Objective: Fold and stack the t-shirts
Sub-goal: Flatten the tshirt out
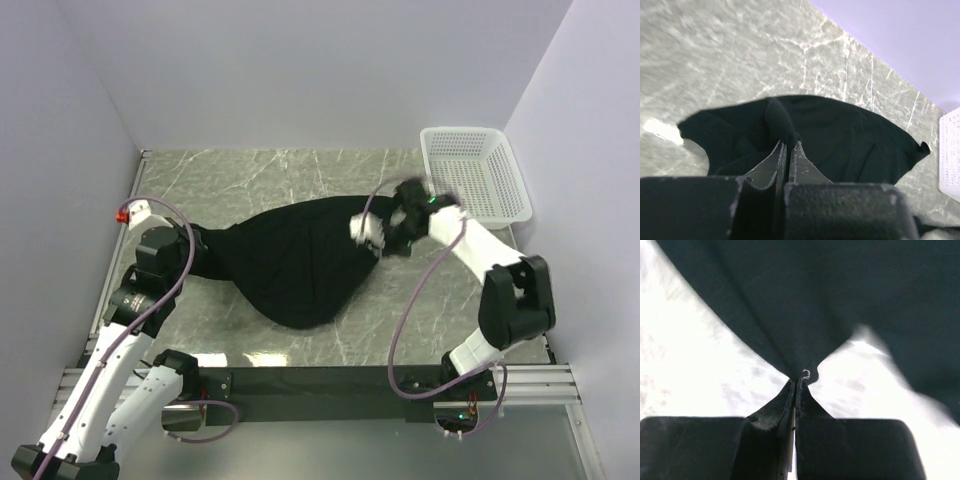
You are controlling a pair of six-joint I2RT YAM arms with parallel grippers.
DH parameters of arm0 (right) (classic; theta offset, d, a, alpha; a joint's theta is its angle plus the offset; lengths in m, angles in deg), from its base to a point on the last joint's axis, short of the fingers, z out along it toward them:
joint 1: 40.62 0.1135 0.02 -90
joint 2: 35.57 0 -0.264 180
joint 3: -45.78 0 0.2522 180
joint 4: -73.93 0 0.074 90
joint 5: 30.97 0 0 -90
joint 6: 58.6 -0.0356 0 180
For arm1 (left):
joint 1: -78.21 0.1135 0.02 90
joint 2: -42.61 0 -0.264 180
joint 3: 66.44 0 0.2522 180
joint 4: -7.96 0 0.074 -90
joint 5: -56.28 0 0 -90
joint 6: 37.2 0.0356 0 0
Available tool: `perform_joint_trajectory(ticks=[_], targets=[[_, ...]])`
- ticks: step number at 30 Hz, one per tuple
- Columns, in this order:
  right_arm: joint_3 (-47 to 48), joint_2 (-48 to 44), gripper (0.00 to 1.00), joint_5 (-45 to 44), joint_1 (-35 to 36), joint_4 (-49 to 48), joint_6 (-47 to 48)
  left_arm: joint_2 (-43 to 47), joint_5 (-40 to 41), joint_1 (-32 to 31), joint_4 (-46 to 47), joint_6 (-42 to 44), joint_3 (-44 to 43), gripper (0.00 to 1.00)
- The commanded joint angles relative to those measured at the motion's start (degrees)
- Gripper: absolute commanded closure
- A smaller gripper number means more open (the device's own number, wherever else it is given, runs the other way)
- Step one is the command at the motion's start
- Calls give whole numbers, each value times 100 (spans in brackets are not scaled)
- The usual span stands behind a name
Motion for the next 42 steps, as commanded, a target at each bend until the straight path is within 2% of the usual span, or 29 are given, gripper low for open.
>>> perform_joint_trajectory(ticks=[1,6,8,12,13,16,17,20,24,26,32,37,42], targets=[[1318,-774,100,1333,-507,433,-1064,161,340,38,163,439,-625,99],[2592,-1205,100,1879,-859,101,-2362,99,472,38,479,1195,-1249,100],[2849,-1371,100,1880,-903,-417,-2864,3,534,38,715,1589,-1653,100],[3594,-1513,100,1441,-1087,-1621,-4496,-217,736,38,1154,2275,-2392,99],[3762,-1496,100,1344,-1288,-2041,-4806,-322,815,38,1234,2407,-2715,100],[4684,-1250,100,1221,-1771,-2518,-5870,-533,1087,38,1733,2961,-3313,99],[4931,-1075,100,1133,-1843,-2598,-6360,-586,1140,38,1893,3241,-3455,99],[5898,-724,100,1054,-2334,-2844,-7056,-858,1377,38,2438,3803,-4009,99],[6803,-423,100,1114,-2660,-2985,-7550,-1175,1597,38,3071,4491,-4493,99],[6779,-502,100,1176,-2713,-3231,-7683,-1342,1510,38,3212,4623,-4739,99],[6392,-1037,100,1457,-2775,-3899,-7921,-1554,1027,38,3318,4633,-5232,99],[6997,-1039,100,1844,-3239,-4312,-8614,-1124,737,38,3871,4457,-5039,99],[7570,-1012,100,2222,-3663,-4717,-9432,-964,508,38,3820,4298,-5223,99]])
